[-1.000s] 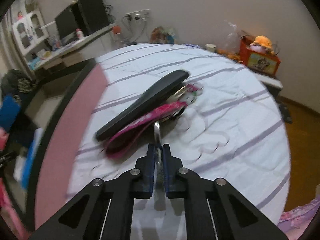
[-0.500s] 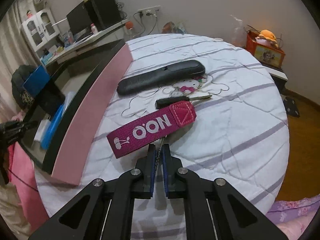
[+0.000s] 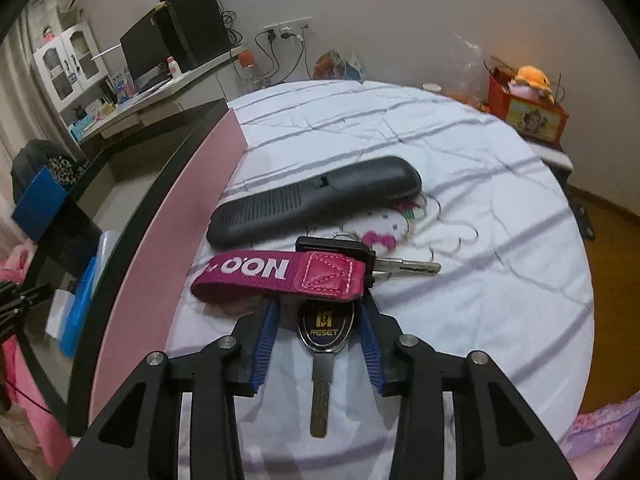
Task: Organize rigid objects
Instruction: 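Lift the keys with the right tool and carry them over the tray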
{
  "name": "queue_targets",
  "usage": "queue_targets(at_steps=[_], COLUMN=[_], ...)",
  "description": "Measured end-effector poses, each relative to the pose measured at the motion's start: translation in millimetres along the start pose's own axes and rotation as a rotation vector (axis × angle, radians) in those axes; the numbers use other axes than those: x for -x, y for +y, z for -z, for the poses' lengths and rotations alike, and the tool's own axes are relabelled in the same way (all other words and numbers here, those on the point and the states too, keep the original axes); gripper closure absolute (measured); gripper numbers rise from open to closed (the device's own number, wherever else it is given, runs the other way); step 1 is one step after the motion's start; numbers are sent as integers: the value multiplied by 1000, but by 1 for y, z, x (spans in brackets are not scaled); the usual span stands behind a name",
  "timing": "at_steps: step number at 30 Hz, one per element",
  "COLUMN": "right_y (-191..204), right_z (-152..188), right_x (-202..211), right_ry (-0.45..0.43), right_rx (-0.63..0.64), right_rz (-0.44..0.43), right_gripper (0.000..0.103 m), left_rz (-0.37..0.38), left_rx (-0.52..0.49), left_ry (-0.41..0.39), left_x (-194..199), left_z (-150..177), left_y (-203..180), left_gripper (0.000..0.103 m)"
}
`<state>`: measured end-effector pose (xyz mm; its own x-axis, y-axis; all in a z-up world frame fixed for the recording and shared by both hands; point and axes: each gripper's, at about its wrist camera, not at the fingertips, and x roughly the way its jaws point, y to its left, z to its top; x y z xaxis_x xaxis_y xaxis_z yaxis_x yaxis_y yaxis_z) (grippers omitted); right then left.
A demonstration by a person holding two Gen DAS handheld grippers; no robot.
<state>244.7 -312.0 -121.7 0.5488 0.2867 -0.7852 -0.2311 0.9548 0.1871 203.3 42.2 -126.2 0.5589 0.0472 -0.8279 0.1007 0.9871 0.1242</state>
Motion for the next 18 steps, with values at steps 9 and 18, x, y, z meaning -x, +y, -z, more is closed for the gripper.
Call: queue_targets(at_steps=[9, 18], right_y=[-4, -31], right_z=[-2, 20], right_x=[1, 26], right_ry=[-26, -122], right_rx=[16, -193], right_rz=[-69, -379], right_gripper=[74, 74], left_rz=[0, 0], left_rx=[0, 1], left_ry=[0, -1], left_x=[0, 0], left_z=[0, 0], left_y=[0, 0], left_gripper=[86, 86])
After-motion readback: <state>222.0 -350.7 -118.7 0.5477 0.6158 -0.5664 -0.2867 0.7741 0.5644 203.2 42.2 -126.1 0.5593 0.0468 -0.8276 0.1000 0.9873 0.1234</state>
